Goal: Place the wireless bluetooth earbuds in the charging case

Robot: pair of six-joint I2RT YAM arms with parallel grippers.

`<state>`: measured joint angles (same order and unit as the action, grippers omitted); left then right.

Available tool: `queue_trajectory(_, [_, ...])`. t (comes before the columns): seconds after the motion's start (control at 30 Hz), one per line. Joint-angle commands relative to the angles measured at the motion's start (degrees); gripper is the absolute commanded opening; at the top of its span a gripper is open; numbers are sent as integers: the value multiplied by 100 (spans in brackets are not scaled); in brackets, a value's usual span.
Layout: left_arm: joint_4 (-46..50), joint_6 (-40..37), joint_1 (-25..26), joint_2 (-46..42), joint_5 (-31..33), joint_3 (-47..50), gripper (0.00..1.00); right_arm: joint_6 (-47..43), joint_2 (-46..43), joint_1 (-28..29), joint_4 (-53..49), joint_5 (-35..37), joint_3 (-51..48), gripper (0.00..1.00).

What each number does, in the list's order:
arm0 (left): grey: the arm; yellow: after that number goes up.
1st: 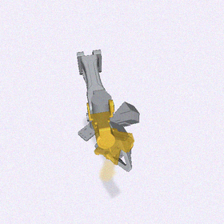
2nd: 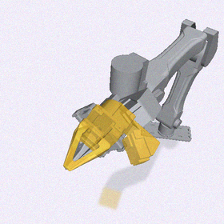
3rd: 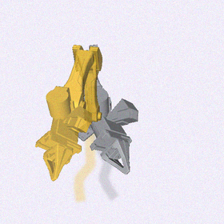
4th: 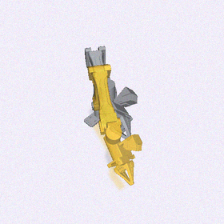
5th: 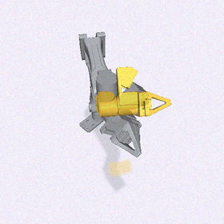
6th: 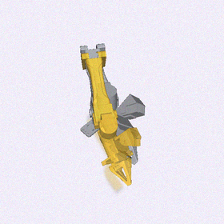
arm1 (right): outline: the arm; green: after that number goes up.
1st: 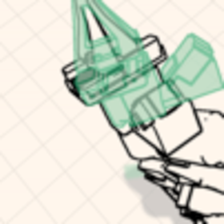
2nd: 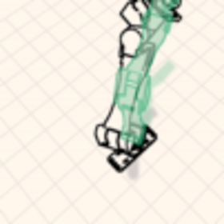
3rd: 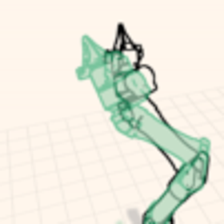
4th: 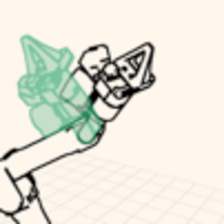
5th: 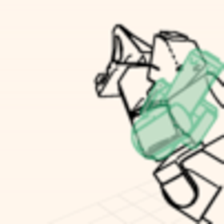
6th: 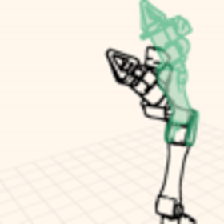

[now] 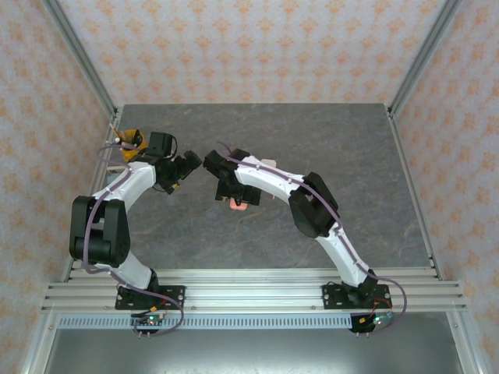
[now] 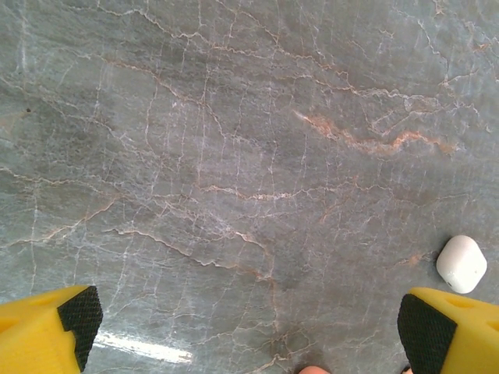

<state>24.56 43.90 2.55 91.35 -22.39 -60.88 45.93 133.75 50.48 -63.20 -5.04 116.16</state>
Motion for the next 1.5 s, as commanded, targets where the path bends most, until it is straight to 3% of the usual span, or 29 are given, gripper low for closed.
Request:
queue_trajectory(0.0, [-161,40,-78,-179,-134,105,100,-125,165,40,-303,-2,329,93])
queue_trajectory(0.5, [-232,57,-110,-144,-222,147,100,-144,336,-10,-203,-5,287,84])
queue_trajectory(1.2, [-258,101,-101,-109,-257,120,100,-75,327,-66,141,-172,-96,82])
queue_trajectory(1.47, [-223,75,-105,-143,-268,107,100,-110,316,-107,201,-138,-207,75])
